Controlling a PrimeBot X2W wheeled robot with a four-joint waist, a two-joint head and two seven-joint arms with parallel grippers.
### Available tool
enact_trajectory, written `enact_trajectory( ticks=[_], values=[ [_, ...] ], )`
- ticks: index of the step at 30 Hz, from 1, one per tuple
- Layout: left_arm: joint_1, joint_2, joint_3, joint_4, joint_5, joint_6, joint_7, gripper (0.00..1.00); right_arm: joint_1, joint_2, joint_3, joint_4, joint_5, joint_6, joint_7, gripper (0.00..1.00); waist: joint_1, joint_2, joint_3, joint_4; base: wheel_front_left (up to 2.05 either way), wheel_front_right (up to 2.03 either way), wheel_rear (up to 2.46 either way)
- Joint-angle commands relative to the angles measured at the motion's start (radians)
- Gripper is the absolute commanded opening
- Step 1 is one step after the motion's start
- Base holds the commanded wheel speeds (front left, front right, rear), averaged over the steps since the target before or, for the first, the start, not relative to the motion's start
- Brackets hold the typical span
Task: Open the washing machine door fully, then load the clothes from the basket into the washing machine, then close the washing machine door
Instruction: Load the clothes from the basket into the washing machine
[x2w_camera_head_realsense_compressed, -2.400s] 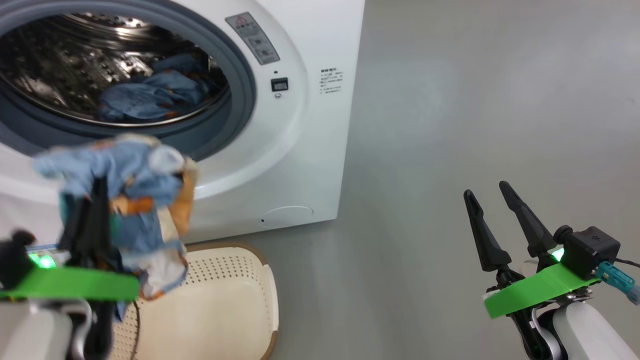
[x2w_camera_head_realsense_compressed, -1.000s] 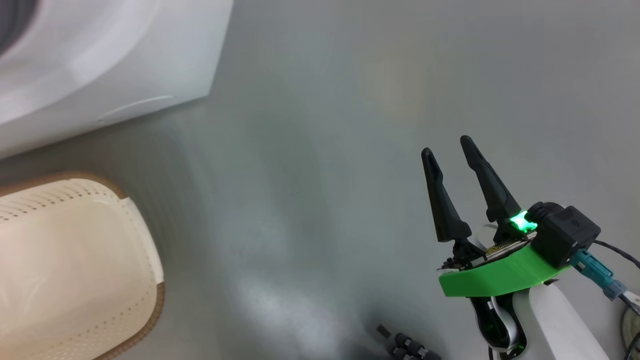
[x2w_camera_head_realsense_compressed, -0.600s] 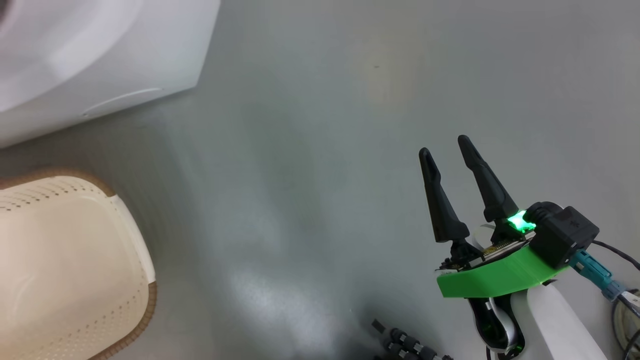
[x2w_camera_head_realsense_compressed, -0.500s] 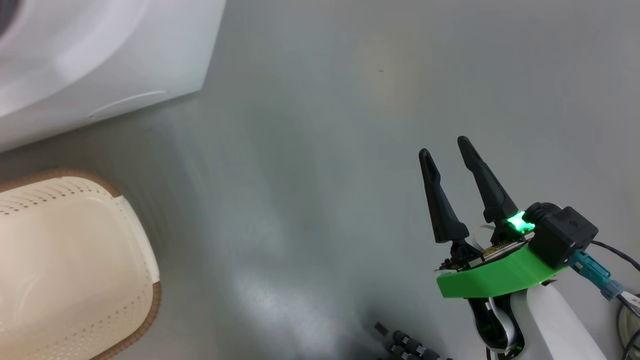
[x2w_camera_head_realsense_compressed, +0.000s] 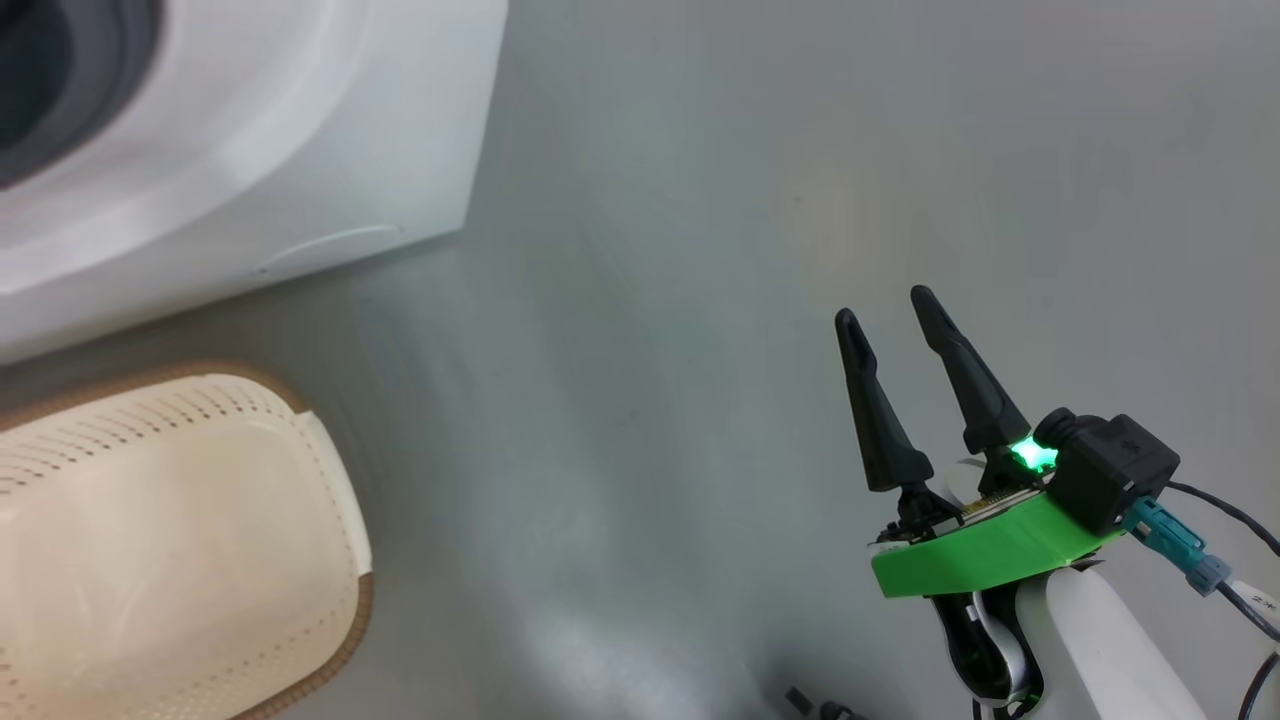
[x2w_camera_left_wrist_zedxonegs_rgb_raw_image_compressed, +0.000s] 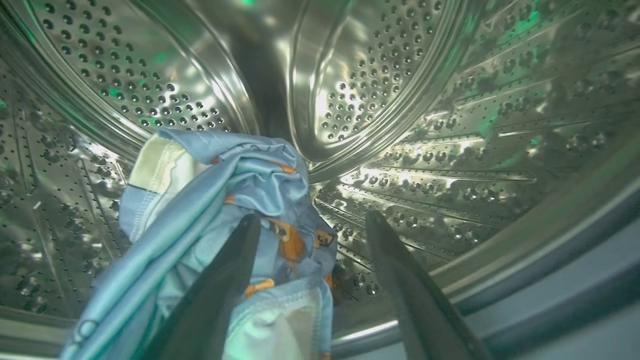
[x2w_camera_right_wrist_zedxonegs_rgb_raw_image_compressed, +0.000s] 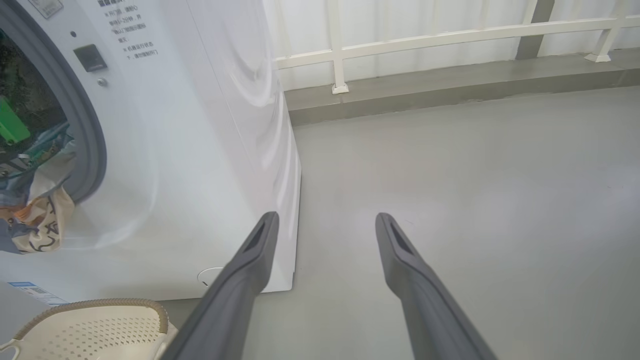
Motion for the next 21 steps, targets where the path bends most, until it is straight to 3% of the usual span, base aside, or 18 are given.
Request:
enact_trajectory(
  ticks=[1,12,21],
  values=[
    [0.032,0.040,-0.007,-0.018,-0.018,-0.004,-0.016,1.00,-0.010,-0.010,0.020,-0.012,-0.005,0.005,-0.008,1.00,0.0001,0.0000,-0.045,0.026,0.00,0.00,0.00],
    [0.218,0.035,-0.084,-0.094,-0.115,-0.004,-0.072,1.00,-0.014,-0.041,0.006,0.029,0.001,0.005,-0.008,1.00,0.0001,0.0000,-0.178,0.096,0.00,0.00,0.00],
    [0.386,0.017,-0.035,-0.235,-0.122,-0.004,-0.075,1.00,-0.013,-0.083,0.000,0.045,0.023,0.005,-0.008,1.00,0.0001,0.0000,-0.260,0.164,0.00,0.00,0.00]
  ],
)
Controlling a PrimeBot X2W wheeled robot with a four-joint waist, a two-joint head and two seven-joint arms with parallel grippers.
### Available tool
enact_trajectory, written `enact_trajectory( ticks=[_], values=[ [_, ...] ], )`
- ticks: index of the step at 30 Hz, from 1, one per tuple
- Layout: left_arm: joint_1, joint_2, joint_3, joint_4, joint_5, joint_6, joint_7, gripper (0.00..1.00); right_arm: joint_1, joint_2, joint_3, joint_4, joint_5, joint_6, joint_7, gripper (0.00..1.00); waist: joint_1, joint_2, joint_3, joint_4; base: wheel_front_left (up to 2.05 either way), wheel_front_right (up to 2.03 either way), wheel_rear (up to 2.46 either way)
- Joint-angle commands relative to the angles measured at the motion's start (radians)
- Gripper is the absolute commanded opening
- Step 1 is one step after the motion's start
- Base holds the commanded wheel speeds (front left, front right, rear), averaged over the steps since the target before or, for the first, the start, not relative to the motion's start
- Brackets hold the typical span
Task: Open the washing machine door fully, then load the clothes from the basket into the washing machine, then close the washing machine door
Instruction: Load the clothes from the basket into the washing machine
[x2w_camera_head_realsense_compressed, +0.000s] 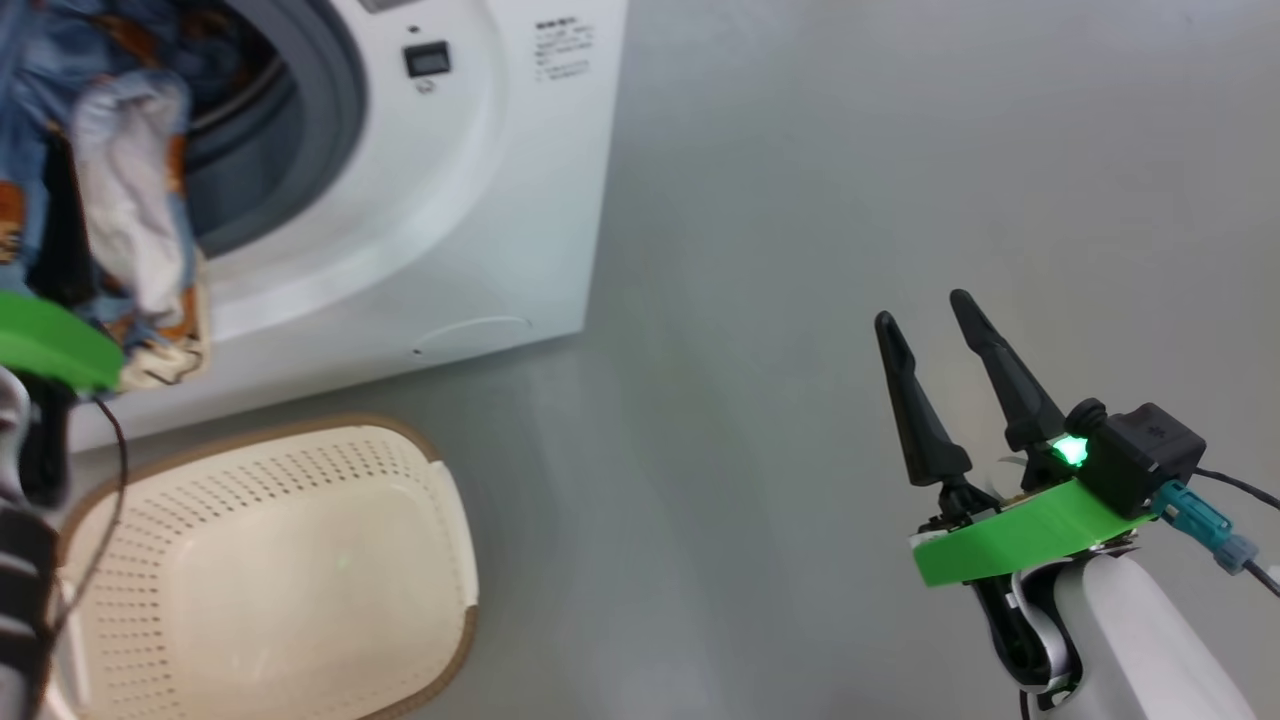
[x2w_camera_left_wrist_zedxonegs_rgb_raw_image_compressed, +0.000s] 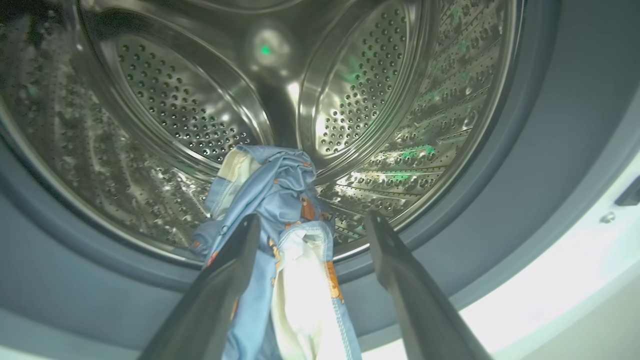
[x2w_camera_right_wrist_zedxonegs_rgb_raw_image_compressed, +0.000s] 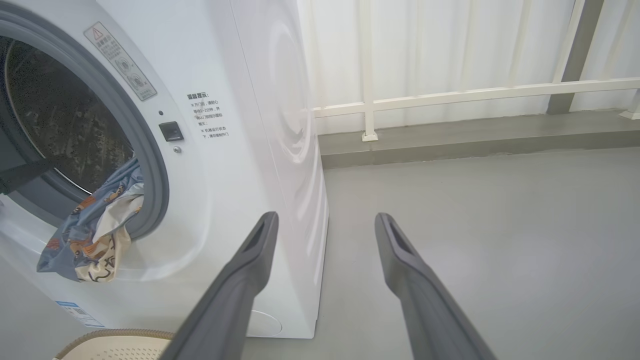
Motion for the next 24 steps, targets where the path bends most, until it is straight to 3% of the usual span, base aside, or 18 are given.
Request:
enact_trajectory(
  ticks=[1,14,24],
  values=[
    [0.026,0.037,0.040,-0.038,0.010,0.001,-0.006,1.00,0.008,-0.016,0.011,-0.017,0.010,0.005,-0.008,1.00,0.0001,0.0000,-0.058,0.052,0.00,0.00,0.00],
    [0.343,-0.050,0.192,-0.288,0.125,0.014,-0.006,1.00,0.050,-0.068,0.002,0.016,0.050,0.005,-0.008,1.00,0.0001,0.0000,-0.183,0.143,0.00,0.00,0.00],
    [0.517,-0.084,0.280,-0.430,0.169,0.019,-0.006,1.00,0.070,-0.103,-0.009,0.013,0.069,0.005,-0.008,1.00,0.0001,0.0000,-0.228,0.172,0.00,0.00,0.00]
  ],
)
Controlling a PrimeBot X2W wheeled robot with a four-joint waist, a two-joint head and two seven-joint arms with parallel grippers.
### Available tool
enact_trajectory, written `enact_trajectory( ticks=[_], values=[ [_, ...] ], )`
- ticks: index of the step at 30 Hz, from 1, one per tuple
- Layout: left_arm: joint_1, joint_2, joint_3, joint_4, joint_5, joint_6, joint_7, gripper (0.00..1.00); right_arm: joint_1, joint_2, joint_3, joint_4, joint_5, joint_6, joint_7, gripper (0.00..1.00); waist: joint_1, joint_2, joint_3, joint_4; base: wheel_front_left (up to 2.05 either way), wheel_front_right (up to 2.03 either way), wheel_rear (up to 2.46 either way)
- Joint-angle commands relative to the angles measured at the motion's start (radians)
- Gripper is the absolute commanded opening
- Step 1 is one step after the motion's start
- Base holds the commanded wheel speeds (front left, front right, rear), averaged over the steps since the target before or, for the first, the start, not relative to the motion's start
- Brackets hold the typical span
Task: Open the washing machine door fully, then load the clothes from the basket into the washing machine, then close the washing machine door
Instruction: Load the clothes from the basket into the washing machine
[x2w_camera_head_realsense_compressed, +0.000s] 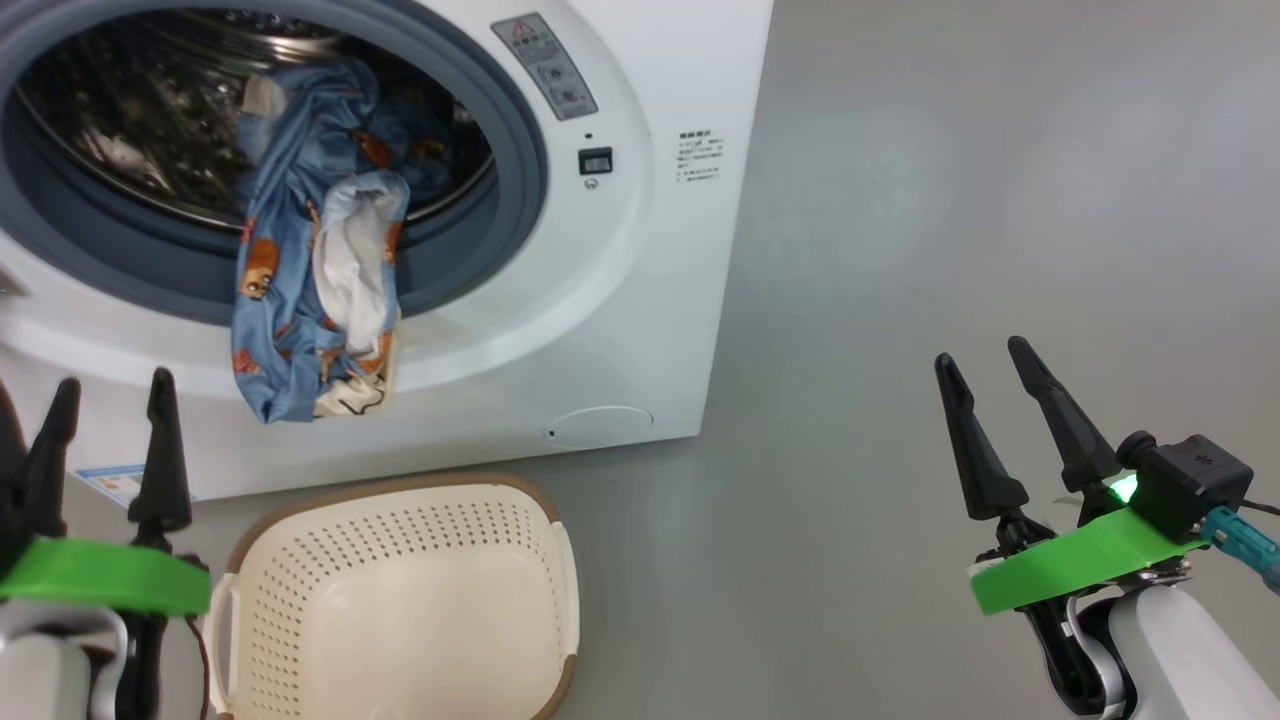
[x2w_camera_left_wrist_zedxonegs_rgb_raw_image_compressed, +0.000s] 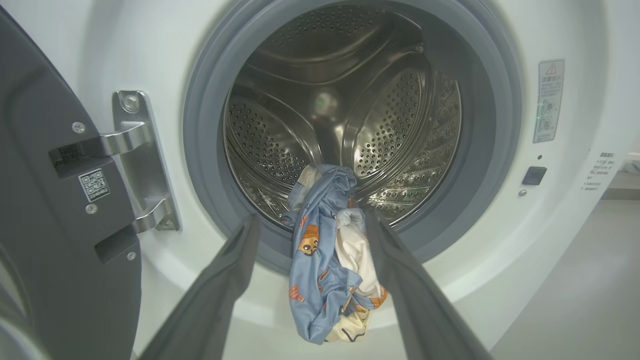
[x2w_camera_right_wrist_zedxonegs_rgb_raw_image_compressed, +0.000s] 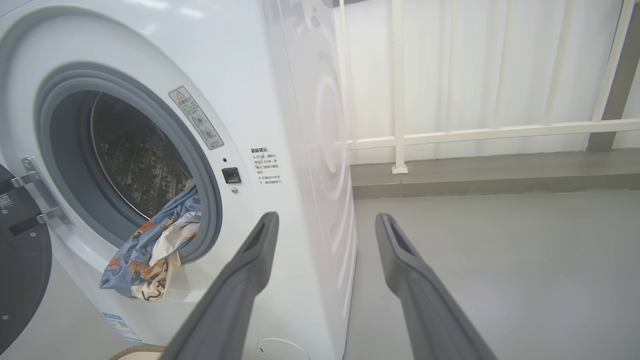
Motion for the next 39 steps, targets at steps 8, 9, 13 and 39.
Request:
enact_trajectory(
  ticks=[8,9,13,39],
  values=[
    [0.148,-0.019,0.099,-0.161,0.044,0.021,-0.006,1.00,0.023,-0.028,0.014,-0.026,0.023,0.005,-0.008,1.00,0.0001,0.0000,-0.037,0.016,0.00,0.00,0.00],
    [0.161,-0.025,0.104,-0.170,0.045,0.022,-0.006,1.00,0.026,-0.029,0.013,-0.026,0.024,0.005,-0.008,1.00,0.0001,0.0000,-0.039,0.017,0.00,0.00,0.00],
    [0.197,-0.045,0.120,-0.198,0.051,0.022,-0.006,1.00,0.033,-0.033,0.011,-0.027,0.027,0.005,-0.008,1.00,0.0001,0.0000,-0.045,0.021,0.00,0.00,0.00],
    [0.205,-0.067,0.112,-0.158,0.044,0.007,-0.001,1.00,0.025,-0.034,0.025,-0.031,0.028,0.005,-0.008,1.00,0.0001,0.0000,-0.027,-0.006,0.00,0.00,0.00]
  ],
)
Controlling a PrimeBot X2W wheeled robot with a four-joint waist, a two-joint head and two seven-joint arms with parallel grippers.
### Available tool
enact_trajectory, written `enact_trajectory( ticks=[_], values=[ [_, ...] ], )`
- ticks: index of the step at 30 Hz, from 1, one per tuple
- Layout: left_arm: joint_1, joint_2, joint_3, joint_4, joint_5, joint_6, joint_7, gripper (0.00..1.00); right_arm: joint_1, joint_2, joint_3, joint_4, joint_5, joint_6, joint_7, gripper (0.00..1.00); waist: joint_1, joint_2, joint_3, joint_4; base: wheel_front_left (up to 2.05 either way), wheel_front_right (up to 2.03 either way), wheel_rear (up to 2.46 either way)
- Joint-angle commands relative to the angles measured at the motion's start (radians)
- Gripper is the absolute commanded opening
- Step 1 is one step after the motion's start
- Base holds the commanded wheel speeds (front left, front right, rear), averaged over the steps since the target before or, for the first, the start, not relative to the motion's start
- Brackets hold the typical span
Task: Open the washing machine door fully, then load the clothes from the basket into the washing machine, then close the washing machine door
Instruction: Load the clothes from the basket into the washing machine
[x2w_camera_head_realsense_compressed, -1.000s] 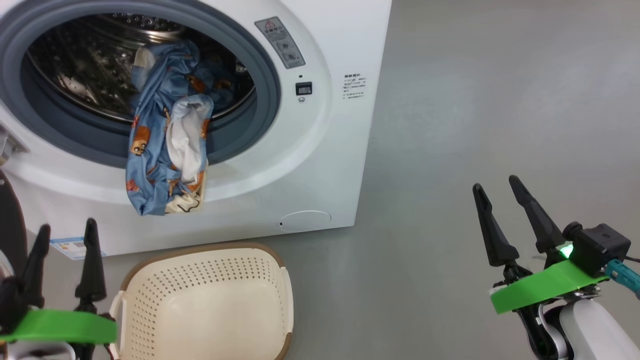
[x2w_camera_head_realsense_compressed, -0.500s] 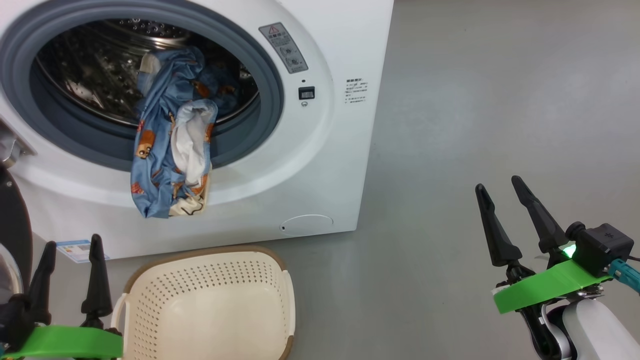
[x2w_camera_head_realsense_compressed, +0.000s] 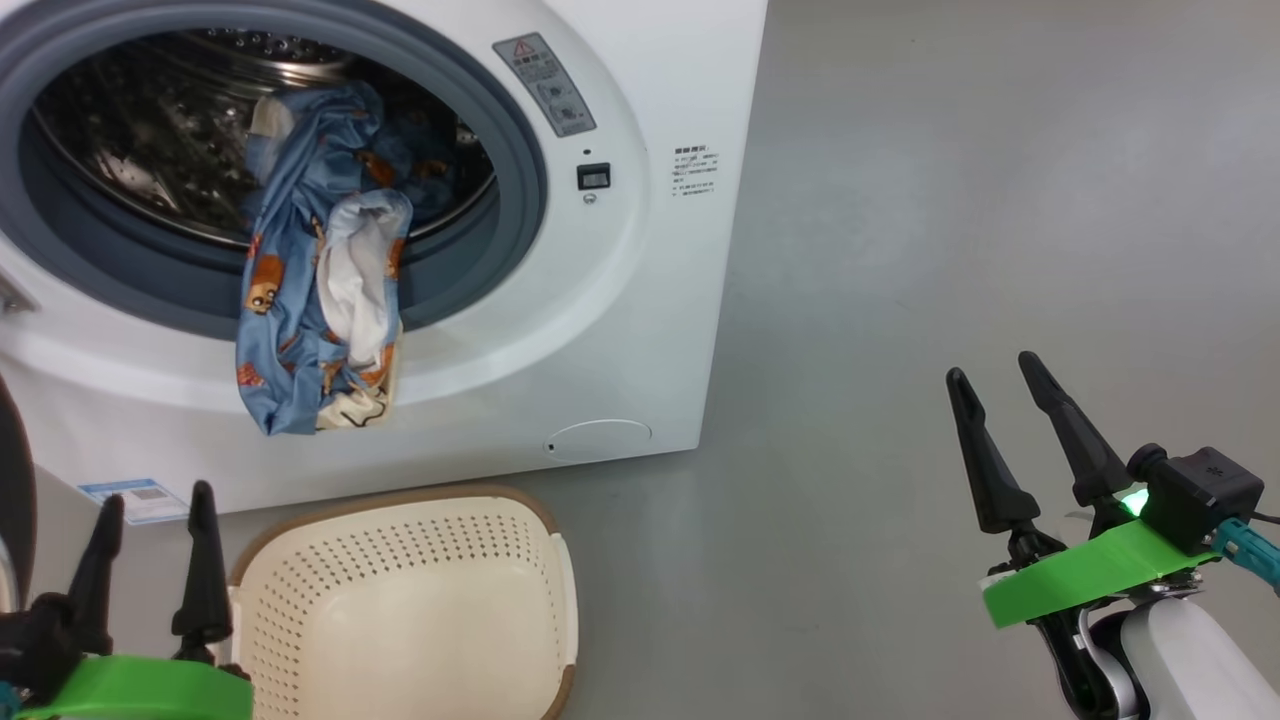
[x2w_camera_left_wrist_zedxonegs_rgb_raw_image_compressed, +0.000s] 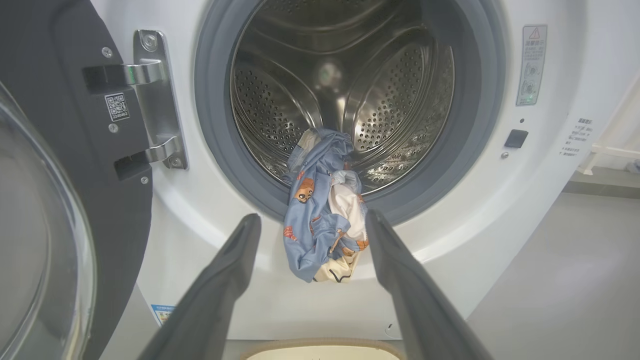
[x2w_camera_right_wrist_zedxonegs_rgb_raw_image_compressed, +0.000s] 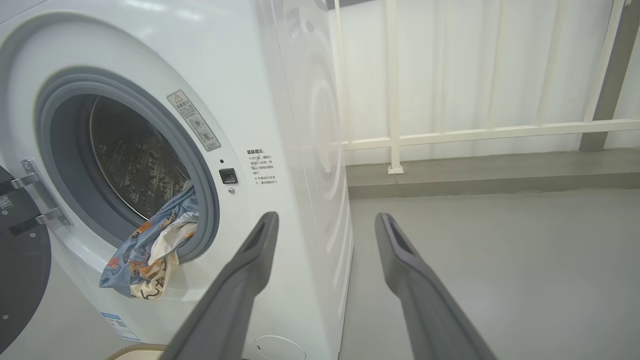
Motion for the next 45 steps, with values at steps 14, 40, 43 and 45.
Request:
enact_trajectory(
  ticks=[14,40,43,45],
  values=[
    [-0.217,0.060,-0.093,0.282,-0.140,-0.019,0.077,1.00,-0.030,0.032,0.021,-0.048,-0.026,0.005,-0.008,1.00,0.0000,0.0000,0.112,-0.068,0.00,0.00,0.00],
    [-0.617,0.289,-0.330,0.631,-0.462,-0.020,0.078,1.00,-0.079,0.137,0.018,-0.123,-0.109,0.005,-0.008,1.00,0.0000,0.0000,0.385,-0.210,0.00,0.00,0.00],
    [-0.648,0.306,-0.339,0.657,-0.474,-0.020,0.059,1.00,-0.080,0.143,0.016,-0.126,-0.114,0.005,-0.008,1.00,0.0000,0.0000,0.398,-0.217,0.00,0.00,0.00],
    [-0.668,0.319,-0.349,0.667,-0.472,-0.020,0.039,1.00,-0.080,0.145,0.014,-0.128,-0.117,0.005,-0.008,1.00,0.0000,0.0000,0.405,-0.219,0.00,0.00,0.00]
  ],
)
